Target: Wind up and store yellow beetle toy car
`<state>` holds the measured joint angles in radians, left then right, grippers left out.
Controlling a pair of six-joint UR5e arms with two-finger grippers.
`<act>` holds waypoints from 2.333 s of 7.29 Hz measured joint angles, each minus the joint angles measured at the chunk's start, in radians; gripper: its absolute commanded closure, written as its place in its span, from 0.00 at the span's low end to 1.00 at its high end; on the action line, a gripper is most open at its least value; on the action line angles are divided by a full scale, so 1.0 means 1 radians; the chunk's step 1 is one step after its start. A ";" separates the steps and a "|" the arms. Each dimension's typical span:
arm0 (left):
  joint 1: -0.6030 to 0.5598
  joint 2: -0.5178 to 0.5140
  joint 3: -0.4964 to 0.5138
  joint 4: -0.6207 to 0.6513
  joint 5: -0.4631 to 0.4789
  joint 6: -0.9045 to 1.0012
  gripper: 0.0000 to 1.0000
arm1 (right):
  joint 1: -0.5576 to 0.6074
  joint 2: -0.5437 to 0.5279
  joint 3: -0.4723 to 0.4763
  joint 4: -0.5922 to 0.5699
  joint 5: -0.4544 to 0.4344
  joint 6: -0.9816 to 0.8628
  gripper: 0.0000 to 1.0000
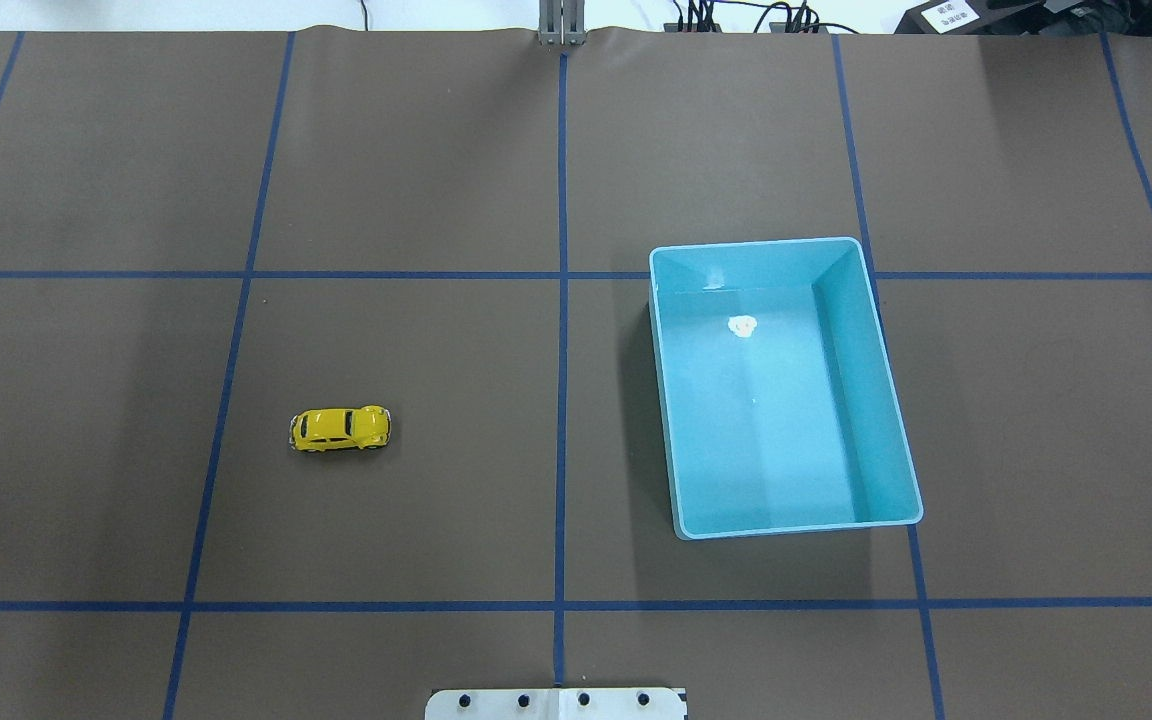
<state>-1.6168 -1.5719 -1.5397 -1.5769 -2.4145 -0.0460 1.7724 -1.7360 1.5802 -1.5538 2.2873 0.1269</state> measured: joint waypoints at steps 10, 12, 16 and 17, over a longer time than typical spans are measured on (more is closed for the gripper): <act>0.000 -0.010 0.003 0.000 0.006 -0.006 0.00 | -0.210 0.092 0.073 0.047 0.036 0.296 0.00; 0.000 -0.029 0.002 0.005 0.008 -0.011 0.00 | -0.211 0.087 0.076 0.047 0.040 0.296 0.00; 0.026 -0.112 -0.031 0.070 0.010 -0.014 0.00 | -0.211 0.086 0.082 0.049 0.035 0.297 0.00; 0.054 -0.168 -0.073 0.161 0.014 -0.014 0.00 | -0.211 0.087 0.084 0.049 0.032 0.295 0.00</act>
<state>-1.5625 -1.7397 -1.6127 -1.4163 -2.4005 -0.0598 1.5615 -1.6492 1.6646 -1.5043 2.3189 0.4217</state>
